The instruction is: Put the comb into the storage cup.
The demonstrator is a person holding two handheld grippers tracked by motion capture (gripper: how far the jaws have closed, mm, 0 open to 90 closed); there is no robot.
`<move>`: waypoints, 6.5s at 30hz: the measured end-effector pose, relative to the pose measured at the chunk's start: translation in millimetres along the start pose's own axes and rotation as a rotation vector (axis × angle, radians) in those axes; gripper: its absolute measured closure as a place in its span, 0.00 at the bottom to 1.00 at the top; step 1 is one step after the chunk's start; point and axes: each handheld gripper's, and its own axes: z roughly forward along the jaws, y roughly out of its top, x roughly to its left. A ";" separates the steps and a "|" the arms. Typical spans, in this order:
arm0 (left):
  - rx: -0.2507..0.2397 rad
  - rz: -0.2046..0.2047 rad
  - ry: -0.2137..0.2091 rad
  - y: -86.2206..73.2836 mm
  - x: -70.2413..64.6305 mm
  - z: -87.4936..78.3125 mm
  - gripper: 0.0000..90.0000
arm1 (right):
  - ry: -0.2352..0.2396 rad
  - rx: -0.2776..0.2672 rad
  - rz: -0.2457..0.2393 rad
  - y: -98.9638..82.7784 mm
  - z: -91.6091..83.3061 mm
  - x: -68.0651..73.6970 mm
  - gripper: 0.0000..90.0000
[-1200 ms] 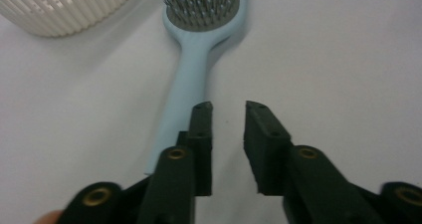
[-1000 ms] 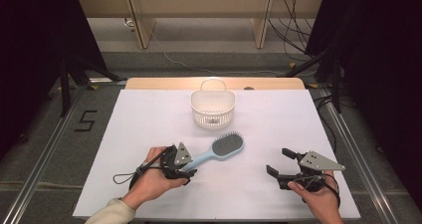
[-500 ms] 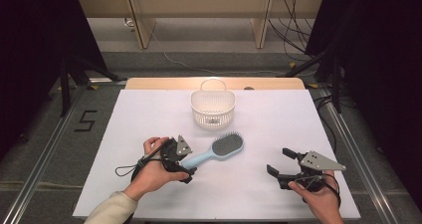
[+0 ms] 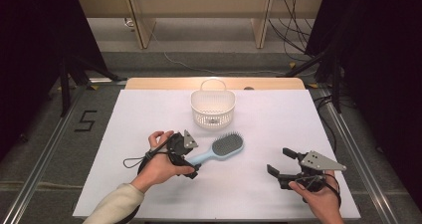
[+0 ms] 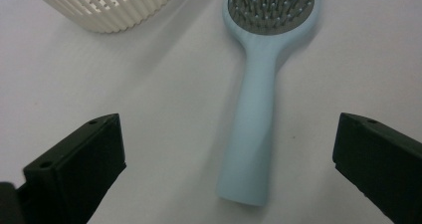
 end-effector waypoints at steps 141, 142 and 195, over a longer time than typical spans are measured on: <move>0.448 0.100 -0.213 75.0 -0.1 76.6 0.77 | 0.005 0.004 0.003 -0.7 -1.0 -1.7 0.18; 0.448 0.100 -0.213 75.0 -0.1 76.6 0.77 | 0.005 0.004 0.003 -0.7 -1.0 -1.7 0.18; -0.171 -0.045 -0.099 46.2 2.1 24.3 0.78 | 0.001 0.001 0.003 -0.7 -1.7 -2.5 0.18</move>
